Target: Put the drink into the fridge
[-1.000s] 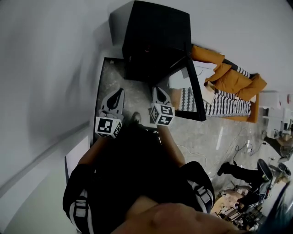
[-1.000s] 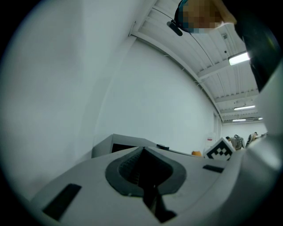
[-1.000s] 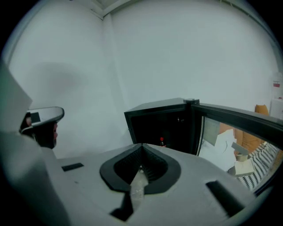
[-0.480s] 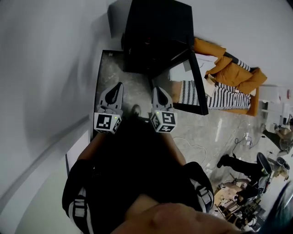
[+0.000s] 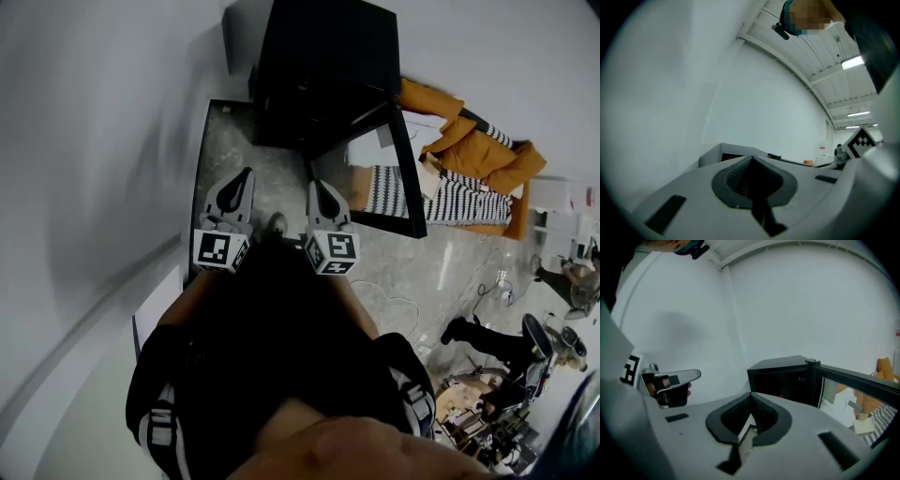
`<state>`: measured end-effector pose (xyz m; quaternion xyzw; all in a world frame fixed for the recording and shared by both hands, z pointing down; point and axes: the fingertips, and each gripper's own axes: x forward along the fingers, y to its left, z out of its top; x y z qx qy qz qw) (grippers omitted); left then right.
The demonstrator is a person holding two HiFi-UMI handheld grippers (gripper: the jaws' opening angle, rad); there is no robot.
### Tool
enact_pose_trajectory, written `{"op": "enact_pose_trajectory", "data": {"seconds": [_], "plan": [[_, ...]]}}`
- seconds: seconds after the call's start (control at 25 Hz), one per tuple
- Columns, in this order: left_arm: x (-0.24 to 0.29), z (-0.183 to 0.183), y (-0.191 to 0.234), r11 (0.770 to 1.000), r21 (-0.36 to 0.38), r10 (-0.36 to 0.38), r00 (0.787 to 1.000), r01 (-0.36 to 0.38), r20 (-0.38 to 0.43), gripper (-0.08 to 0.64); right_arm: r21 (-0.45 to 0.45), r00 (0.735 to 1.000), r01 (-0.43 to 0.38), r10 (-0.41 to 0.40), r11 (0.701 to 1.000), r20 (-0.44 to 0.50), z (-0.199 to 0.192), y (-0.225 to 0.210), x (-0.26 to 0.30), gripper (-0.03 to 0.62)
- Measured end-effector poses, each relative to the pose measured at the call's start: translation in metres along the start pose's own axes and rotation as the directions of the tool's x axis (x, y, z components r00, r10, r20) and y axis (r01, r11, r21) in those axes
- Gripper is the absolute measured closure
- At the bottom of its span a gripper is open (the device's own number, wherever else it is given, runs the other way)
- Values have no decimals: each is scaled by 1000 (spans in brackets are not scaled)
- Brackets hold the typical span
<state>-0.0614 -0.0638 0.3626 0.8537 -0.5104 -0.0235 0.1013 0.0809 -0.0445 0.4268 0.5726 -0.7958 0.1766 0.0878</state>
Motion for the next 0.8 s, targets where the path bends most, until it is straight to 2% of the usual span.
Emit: {"op": "enact_pose_trajectory", "data": {"seconds": [0.8], "plan": [[-4,-2,-1,1000,-3,-1,1000,1,-7,555,-1,1000,-6,6,1000,-11,-6,4,0,592]]}}
